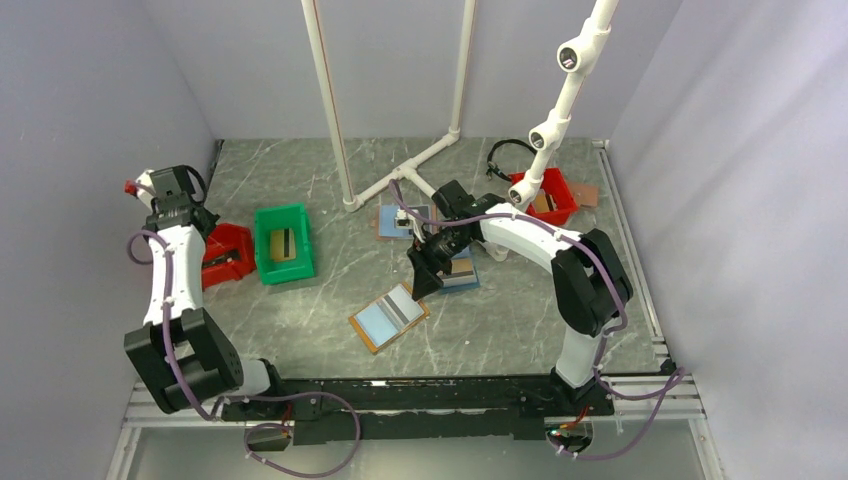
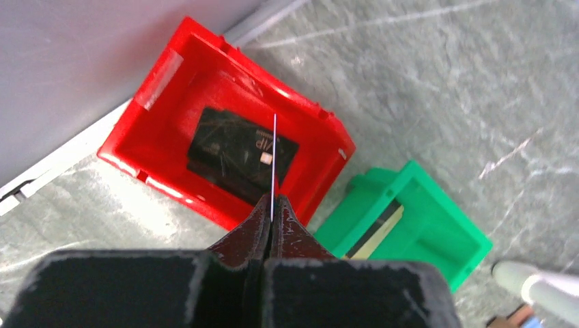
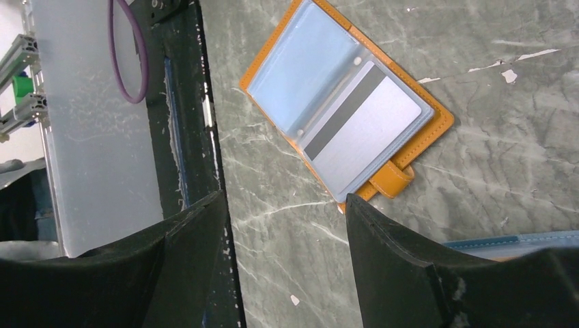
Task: Take the credit cards out of the card holder
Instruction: Place the credit card in the storage box.
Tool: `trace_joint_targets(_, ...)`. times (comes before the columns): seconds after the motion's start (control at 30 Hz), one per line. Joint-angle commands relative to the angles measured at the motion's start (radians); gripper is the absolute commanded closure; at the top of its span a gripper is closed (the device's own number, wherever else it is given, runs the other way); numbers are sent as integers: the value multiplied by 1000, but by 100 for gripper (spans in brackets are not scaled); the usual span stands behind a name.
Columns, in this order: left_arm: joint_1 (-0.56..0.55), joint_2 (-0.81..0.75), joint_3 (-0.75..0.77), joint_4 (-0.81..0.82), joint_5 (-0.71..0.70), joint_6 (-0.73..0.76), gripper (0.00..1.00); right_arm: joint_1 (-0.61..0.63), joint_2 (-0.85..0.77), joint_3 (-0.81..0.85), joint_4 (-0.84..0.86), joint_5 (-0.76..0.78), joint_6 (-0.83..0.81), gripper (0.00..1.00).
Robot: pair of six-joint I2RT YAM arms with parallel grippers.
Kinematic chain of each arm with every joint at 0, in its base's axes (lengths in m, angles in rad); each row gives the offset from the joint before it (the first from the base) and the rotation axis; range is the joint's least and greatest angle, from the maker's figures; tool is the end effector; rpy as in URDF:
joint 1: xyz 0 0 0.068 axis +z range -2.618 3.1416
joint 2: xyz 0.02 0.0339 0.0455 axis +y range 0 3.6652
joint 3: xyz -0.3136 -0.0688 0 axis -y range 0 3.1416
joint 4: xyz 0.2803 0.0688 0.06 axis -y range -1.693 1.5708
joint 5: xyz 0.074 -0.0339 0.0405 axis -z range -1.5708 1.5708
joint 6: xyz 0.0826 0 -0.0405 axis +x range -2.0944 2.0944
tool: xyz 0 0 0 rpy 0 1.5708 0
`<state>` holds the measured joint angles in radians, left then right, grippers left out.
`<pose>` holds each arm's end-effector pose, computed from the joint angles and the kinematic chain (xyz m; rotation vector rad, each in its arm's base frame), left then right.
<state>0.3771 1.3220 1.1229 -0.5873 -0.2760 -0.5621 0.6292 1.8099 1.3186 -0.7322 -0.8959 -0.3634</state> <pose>0.3058 0.1453 0.3122 -1.1726 2.0152 0.2330 0.2955 0.2949 0.2207 -1.4460 2.2052 1.3126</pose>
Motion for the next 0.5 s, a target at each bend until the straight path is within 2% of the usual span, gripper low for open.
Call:
trace_joint_targets(0.0, 32, 21, -11, 143, -51, -51, 100, 1, -36, 1, 13, -21, -8, 33)
trace_joint_targets(0.33, 75, 163, -8, 172, -70, -83, 89, 3, -30, 2, 5, -29, -15, 34)
trace_joint_targets(0.47, 78, 176, 7, 140, -99, -92, 76, 3, -27, 4, 3, -32, -17, 34)
